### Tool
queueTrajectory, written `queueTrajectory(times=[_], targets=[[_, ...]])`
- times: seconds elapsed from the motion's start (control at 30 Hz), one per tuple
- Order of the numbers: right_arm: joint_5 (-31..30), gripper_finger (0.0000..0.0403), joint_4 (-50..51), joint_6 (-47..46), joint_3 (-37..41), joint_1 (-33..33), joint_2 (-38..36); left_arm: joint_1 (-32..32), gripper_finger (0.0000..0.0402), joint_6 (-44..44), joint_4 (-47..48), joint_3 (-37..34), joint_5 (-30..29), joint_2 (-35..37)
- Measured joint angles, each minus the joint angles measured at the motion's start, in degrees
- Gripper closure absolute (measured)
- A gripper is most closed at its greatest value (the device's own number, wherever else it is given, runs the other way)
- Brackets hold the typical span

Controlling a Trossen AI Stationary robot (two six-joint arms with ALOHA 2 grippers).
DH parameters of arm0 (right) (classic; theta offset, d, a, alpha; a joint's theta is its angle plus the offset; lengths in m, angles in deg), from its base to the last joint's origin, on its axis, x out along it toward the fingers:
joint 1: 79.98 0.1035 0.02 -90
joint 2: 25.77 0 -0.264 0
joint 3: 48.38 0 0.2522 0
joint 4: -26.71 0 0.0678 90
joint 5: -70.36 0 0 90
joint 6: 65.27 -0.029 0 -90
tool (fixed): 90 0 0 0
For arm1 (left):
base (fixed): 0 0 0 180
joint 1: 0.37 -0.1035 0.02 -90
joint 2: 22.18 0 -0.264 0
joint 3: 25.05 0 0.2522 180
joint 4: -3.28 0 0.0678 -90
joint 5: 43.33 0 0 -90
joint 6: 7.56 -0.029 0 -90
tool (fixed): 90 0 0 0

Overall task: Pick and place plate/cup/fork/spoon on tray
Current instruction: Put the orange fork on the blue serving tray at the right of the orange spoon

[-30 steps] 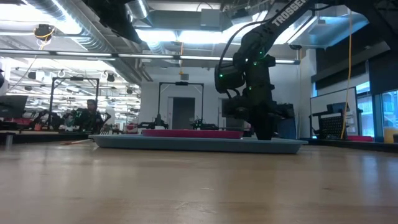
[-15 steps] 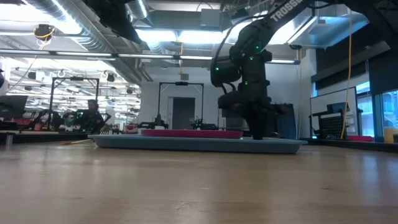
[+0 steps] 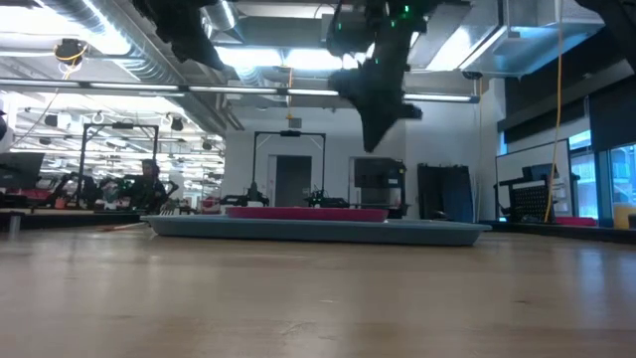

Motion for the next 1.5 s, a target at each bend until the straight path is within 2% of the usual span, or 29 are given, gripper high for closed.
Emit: queueTrajectory(times=[0.23,0.33,0.43,0.63,0.73,0.83,0.97,1.23,1.5], targets=[[-3.34,0.0402,2.09,4.89,-6.91,0.76,-0.51,0.22,0.0372,3.99,-0.07,0.0,-0.57,-0.01],[-2.55,0.0402,2.65,5.87,-7.05,0.82,-0.51,0.22,0.0372,7.53,-0.03,0.0,-3.31,-0.01],[-1.9,0.0402,2.87,3.09,-4.87,0.45,-0.48,0.15,0.0372,9.56,0.14,0.0,-7.82,-0.01],[4.48,0.0402,-2.88,3.16,2.82,-0.22,-0.34,0.19,0.0372,12.63,0.2,0.0,-12.9,-0.01],[4.63,0.0402,-3.26,3.16,5.19,-0.14,-0.23,0.17,0.0372,18.84,0.71,0.0,-17.59,-0.01],[4.32,0.0402,-3.51,3.18,5.15,-0.27,-0.19,0.17,0.0372,20.16,2.07,0.0,-20.72,-0.01],[4.14,0.0402,-4.28,4.66,3.32,-0.25,-0.21,-0.19,0.0372,22.61,3.27,0.0,-21.18,-0.06],[4.18,0.0402,-4.54,7.8,-0.71,-0.22,-0.21,-5.62,0.0372,41.8,14.27,0.0,-20.38,-1.58],[4.3,0.0402,-4.41,12.55,-6.53,-0.03,-0.2,-11.5,0.0372,48.93,22.42,0.0,-19.31,-4.14]])
